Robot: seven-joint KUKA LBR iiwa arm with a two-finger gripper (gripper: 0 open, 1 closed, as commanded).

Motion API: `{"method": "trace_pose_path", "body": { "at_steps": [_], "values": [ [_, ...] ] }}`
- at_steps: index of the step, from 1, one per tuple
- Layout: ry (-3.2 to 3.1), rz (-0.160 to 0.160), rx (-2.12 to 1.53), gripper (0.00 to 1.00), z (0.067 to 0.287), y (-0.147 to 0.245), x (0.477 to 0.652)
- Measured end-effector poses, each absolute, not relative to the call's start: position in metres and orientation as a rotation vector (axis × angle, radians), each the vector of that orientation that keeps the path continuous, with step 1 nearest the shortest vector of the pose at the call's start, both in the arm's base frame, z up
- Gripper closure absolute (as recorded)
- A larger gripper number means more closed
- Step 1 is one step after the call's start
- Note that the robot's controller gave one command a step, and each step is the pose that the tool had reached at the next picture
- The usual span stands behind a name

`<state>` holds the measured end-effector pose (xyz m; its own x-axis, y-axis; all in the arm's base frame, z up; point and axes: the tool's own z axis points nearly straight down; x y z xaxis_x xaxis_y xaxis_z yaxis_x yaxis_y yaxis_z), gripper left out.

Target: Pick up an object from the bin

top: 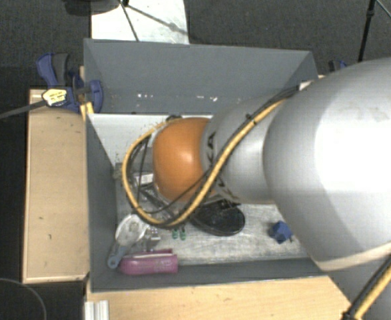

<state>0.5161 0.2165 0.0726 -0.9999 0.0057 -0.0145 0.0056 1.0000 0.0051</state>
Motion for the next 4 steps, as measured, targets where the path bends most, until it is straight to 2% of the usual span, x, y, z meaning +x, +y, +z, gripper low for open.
{"method": "trace_pose_path", "body": {
  "at_steps": [1, 2, 3, 4],
  "values": [
    [3.138, 0.004, 0.011, 1.0, 0.071, 0.216, 0.513],
    [3.127, 0.008, 0.017, 0.0, 0.073, 0.217, 0.516],
    [3.138, 0.004, 0.016, 1.0, 0.071, 0.216, 0.513],
    [3.135, -0.006, 0.359, 1.0, 0.071, 0.225, 0.583]
  ]
}}
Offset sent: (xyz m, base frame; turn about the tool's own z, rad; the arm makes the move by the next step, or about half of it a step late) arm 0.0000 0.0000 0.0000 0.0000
